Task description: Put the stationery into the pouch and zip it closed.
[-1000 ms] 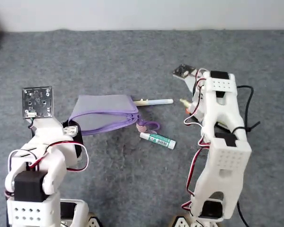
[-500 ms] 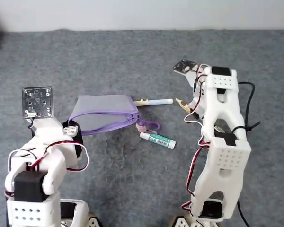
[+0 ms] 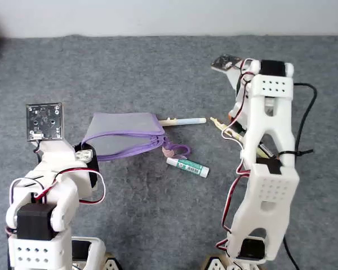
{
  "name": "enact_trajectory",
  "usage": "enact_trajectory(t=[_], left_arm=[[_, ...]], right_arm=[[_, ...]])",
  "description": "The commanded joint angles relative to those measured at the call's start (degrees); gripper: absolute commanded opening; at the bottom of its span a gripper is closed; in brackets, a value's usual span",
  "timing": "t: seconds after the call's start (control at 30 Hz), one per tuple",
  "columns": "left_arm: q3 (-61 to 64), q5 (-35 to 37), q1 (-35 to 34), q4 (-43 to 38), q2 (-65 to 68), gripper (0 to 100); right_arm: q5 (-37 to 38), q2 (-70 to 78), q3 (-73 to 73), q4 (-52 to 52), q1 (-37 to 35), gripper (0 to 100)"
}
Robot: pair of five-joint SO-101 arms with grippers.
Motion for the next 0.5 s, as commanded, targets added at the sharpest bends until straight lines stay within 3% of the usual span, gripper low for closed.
enact_trajectory(t=[0.0, 0.2, 0.47], left_arm=[[-2.33, -0.18, -0.35, 0.09, -0.26, 1], [-2.33, -0.18, -0.09, 0.09, -0.18, 1], [-2.68, -0.18, 0.09, 0.0, -0.09, 1]], right_arm=[[-1.85, -12.18, 2.46, 2.68, 0.22, 0.8], [-9.32, -32.31, 18.11, 2.51, -1.27, 0.8], [-27.08, -52.88, 28.92, 2.33, -8.13, 0.8]])
